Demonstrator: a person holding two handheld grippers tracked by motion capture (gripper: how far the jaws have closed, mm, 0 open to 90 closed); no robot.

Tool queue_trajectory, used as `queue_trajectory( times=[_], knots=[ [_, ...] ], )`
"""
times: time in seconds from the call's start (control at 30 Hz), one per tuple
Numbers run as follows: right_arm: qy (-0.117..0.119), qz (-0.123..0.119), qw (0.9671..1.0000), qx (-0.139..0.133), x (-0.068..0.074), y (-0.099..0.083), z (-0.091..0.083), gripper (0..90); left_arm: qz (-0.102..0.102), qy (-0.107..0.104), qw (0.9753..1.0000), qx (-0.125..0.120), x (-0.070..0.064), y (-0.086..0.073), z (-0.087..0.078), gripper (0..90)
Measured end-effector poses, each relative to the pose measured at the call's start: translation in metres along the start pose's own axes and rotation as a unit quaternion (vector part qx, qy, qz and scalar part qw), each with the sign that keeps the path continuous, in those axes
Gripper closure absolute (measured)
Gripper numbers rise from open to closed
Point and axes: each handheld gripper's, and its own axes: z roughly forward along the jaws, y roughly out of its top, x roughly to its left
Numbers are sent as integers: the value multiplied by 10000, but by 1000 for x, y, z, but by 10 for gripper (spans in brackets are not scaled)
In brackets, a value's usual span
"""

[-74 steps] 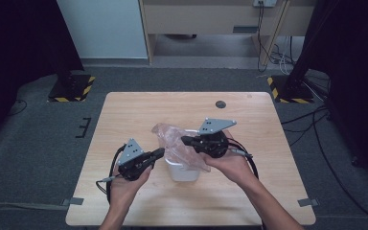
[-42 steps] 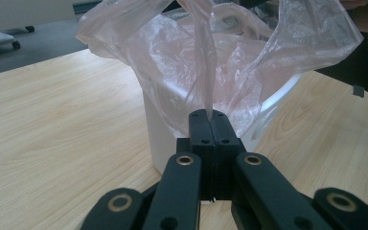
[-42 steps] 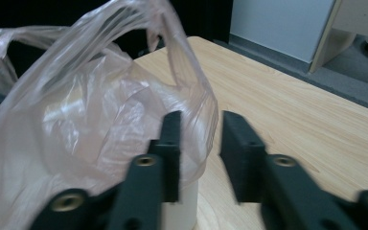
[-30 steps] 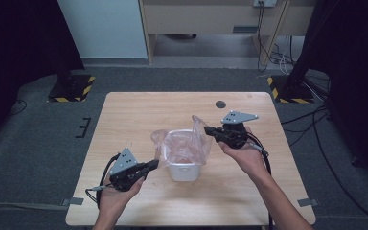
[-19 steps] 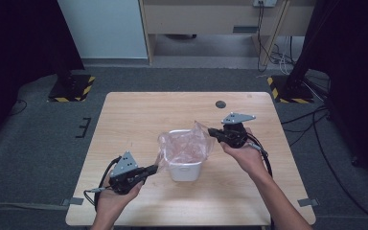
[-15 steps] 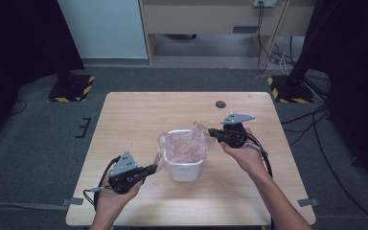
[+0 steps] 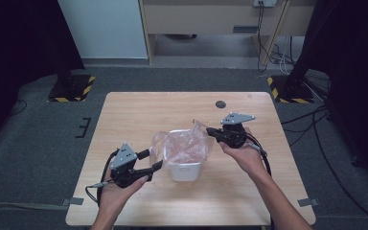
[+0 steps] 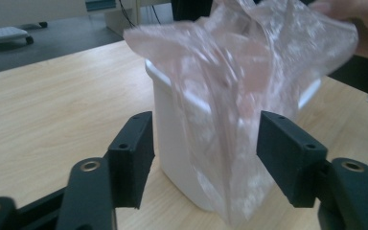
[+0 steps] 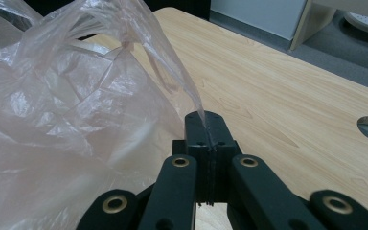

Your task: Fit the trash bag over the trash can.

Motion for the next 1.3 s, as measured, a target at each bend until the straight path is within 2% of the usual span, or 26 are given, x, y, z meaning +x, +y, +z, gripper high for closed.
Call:
queue_trajectory(
  times=[0.2,0.5,0.57,0.7,0.77,0.87,1.0,1.07,1.13,1.23,1.3],
  knots=[
    [54,-54,10000,-9,1,1,2,900,5,146,9998,-125,6,14,10,285],
    [106,-85,9999,-40,3,2,4,900,-102,275,9994,-199,19,36,26,277],
    [122,-97,9999,-39,4,2,5,900,-141,292,9992,-217,21,39,28,284],
    [135,-112,9998,-30,4,3,5,900,-184,273,9992,-208,25,45,33,352],
    [151,-123,9998,-41,5,3,5,900,-193,331,9991,-157,30,48,37,354],
    [178,-138,9997,-76,6,4,5,900,-219,264,9993,-159,31,50,40,367],
    [194,-151,9997,-69,7,5,5,900,-221,152,9996,-6,32,52,47,470],
    [207,-158,9996,-68,7,5,5,900,-307,116,9995,7,34,52,50,534],
    [212,-181,9996,-64,7,4,6,900,-340,71,9994,42,35,53,52,632],
    [213,-201,9996,-58,8,4,6,900,-303,116,9994,112,34,53,55,745],
    [224,-200,9995,-63,8,4,5,900,-239,261,9993,139,33,52,56,781]
  ],
)
